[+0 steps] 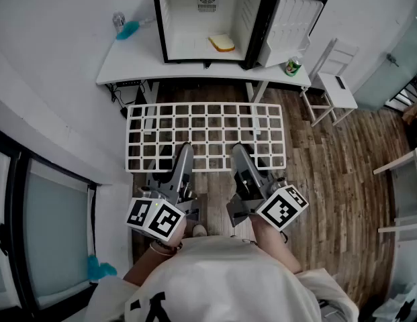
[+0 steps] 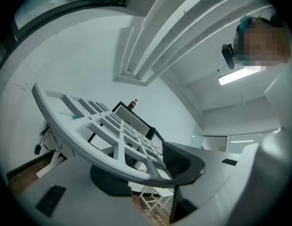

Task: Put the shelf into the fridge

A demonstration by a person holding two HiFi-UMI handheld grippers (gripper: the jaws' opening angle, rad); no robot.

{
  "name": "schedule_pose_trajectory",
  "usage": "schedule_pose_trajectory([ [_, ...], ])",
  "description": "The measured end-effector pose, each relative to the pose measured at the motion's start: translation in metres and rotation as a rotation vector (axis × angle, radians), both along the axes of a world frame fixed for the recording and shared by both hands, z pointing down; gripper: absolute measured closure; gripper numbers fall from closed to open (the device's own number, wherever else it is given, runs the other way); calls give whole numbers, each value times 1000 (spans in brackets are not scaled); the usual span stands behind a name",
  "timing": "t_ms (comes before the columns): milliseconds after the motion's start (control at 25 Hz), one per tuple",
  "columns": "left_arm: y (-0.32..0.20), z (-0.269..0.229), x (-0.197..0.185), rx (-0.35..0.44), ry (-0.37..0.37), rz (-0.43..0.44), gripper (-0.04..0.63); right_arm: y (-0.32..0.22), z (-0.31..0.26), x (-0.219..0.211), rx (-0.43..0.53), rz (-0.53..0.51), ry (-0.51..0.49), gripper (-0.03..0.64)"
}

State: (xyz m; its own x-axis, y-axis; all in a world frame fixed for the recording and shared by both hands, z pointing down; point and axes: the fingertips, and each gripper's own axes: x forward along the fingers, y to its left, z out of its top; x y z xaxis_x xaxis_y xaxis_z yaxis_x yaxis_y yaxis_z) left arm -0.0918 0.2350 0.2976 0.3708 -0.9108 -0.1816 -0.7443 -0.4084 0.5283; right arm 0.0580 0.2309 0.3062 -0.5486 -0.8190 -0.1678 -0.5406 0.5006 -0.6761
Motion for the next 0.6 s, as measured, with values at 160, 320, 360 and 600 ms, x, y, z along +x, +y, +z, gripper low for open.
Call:
schedule_pose_trajectory([
  [160,-1,-1,-3,6,-1,2,410,-1,-1,-3,7,3,0,500],
  [320,-1,-2,-7,5,0,0,410,-1,-2,-7,7,1,0,500],
  [360,-1,-2,-8,5,0,0,410,-1,-1,-8,7,1,0,500],
  [600,0,2,-14,-1,3,5,410,0,3,-14,-7,1,-11,500],
])
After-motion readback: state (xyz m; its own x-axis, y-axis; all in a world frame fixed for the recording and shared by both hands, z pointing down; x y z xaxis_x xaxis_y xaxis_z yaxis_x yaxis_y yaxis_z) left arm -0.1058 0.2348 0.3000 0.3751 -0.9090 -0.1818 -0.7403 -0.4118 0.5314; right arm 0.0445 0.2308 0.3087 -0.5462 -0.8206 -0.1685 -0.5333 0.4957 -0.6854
